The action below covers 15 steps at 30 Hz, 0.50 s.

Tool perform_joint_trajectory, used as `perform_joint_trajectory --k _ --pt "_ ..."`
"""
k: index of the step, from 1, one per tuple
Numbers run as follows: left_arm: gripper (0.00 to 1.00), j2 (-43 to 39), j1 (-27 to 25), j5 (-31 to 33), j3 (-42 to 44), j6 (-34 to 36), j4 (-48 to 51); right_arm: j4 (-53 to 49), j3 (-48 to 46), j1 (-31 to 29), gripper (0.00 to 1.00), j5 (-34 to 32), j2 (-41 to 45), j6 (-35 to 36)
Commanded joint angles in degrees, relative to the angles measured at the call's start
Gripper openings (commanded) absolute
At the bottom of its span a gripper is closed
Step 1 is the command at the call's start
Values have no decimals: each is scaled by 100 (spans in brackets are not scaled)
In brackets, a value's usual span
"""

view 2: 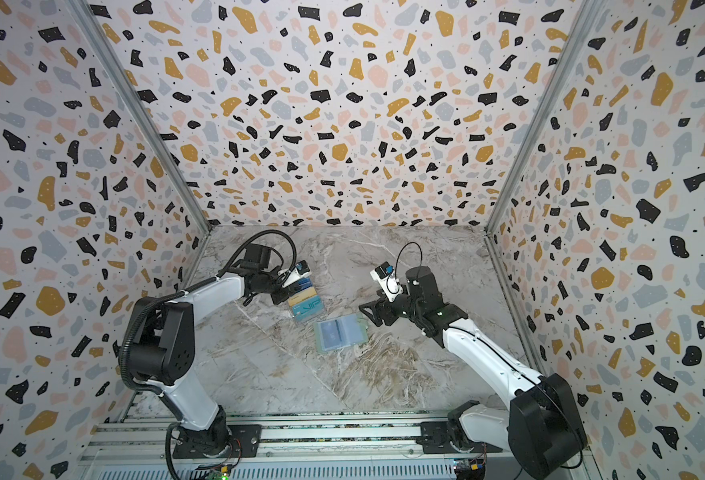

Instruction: Take the credit cards out of the card holder

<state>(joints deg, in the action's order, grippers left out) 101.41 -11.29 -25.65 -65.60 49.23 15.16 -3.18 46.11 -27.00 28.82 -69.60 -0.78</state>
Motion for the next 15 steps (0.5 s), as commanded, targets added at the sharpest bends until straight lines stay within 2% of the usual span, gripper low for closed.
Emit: perform_joint_trajectory --k 1,15 --pt "4 37 45 -75 80 -89 -171 2 21 29 80 1 125 45" --pt "12 148 53 14 45 -282 -204 8 -23 29 80 -31 170 48"
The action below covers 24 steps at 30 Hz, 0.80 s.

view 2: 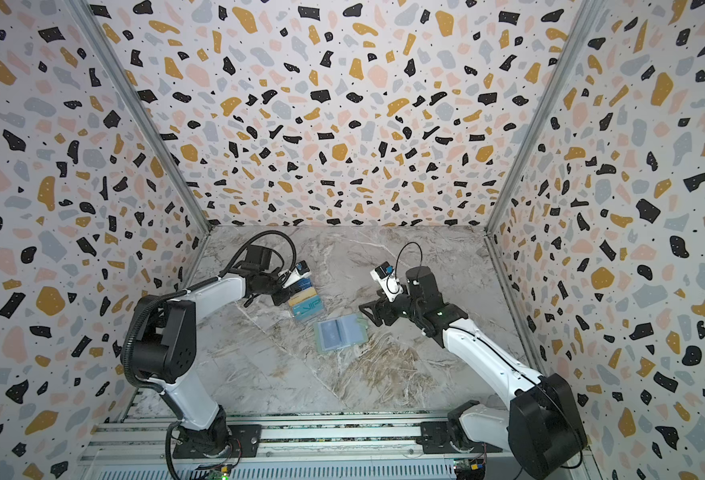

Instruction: Take the credit cards out of the card holder

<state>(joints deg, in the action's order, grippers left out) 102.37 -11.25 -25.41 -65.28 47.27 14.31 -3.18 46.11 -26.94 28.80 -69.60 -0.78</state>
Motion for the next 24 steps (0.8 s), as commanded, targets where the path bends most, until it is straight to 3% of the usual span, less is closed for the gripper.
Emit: perform_joint_trajectory --k 1,24 --pt "12 47 43 8 12 -107 -122 2 -23 24 80 -32 168 49" --pt "24 -348 39 144 1 -528 -404 162 -151 24 80 187 318 21"
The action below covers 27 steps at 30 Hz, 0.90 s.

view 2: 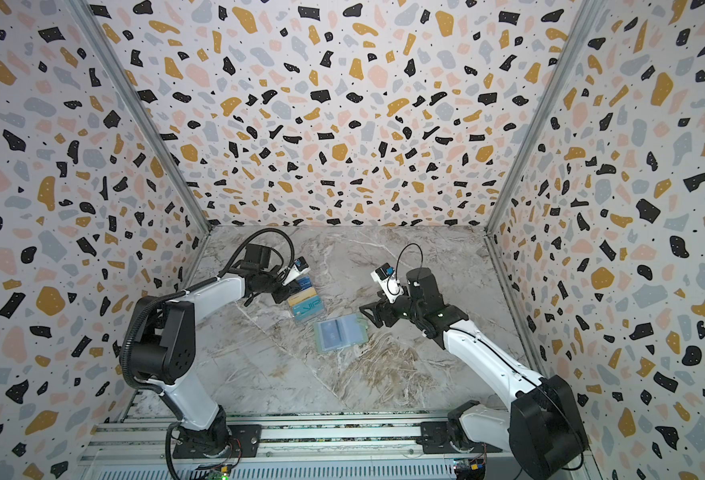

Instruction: Take the credit cards out of the card holder

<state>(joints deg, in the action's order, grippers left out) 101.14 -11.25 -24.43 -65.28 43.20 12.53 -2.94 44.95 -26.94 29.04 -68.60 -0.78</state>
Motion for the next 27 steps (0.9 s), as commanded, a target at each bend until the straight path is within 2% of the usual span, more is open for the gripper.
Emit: perform_joint_trajectory --k 1,14,18,20,27 --pt "24 -250 43 60 14 -151 -255 170 -55 22 80 189 246 21" --pt "27 -711 35 840 326 -737 -964 190 -87 22 80 129 328 -7" --pt "34 -1088 1 1005 530 -1216 -1210 106 -52 21 80 35 322 -101" --pt "37 -1323 -84 1300 650 -1501 -1264 24 -5 15 80 -8 279 -145" --pt "38 -2200 -715 1966 1219 -2374 -1094 -166 180 -82 79 -129 -14 -188"
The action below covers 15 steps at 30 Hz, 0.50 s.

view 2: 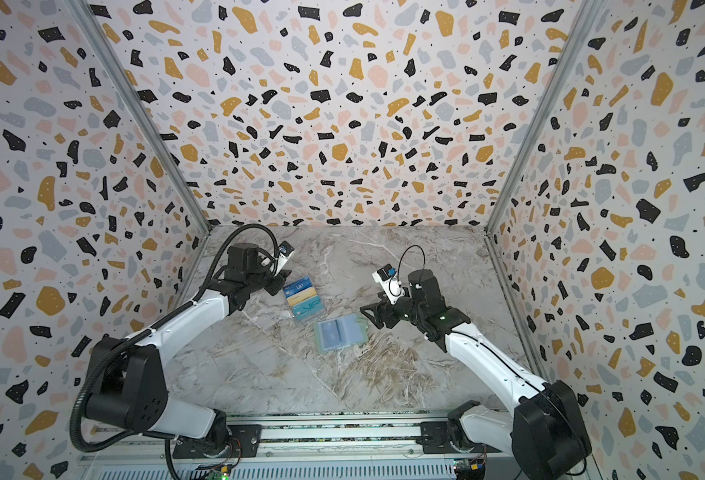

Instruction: Take the credit cards out of the card holder

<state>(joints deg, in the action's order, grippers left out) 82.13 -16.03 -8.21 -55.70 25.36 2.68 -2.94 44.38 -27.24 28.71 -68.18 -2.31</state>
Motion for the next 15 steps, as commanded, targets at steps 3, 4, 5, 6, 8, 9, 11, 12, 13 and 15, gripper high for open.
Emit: perform_joint_trajectory --k 3,4,5,6,8,9,11,12,13,15 --pt "38 -753 -503 291 765 -1284 -508 -166 296 -94 79 -190 -170 2" --pt "38 -906 -586 247 919 -1497 -629 -147 319 -102 79 -173 -225 5" --pt "38 -1066 -666 242 1102 -1698 -767 -154 357 -118 79 -159 -287 15" --pt "38 -1237 -741 256 1264 -1820 -893 -162 400 -126 79 -164 -336 24" --pt "38 -1548 -861 233 1605 -2113 -1141 -219 487 -182 78 -170 -442 62" --pt "39 -1700 -925 208 1770 -2211 -1225 -235 521 -202 78 -205 -472 81" --pt "39 -1916 -1012 238 1950 -2335 -1203 -238 556 -239 78 -229 -536 99" --pt "39 -2001 -1049 280 2004 -2413 -1106 -244 576 -259 78 -247 -570 100" --pt "39 -2069 -1081 329 2032 -2521 -974 -251 607 -270 78 -268 -608 90" --pt "39 -2141 -1119 370 2049 -2725 -671 -302 671 -311 78 -345 -683 82"
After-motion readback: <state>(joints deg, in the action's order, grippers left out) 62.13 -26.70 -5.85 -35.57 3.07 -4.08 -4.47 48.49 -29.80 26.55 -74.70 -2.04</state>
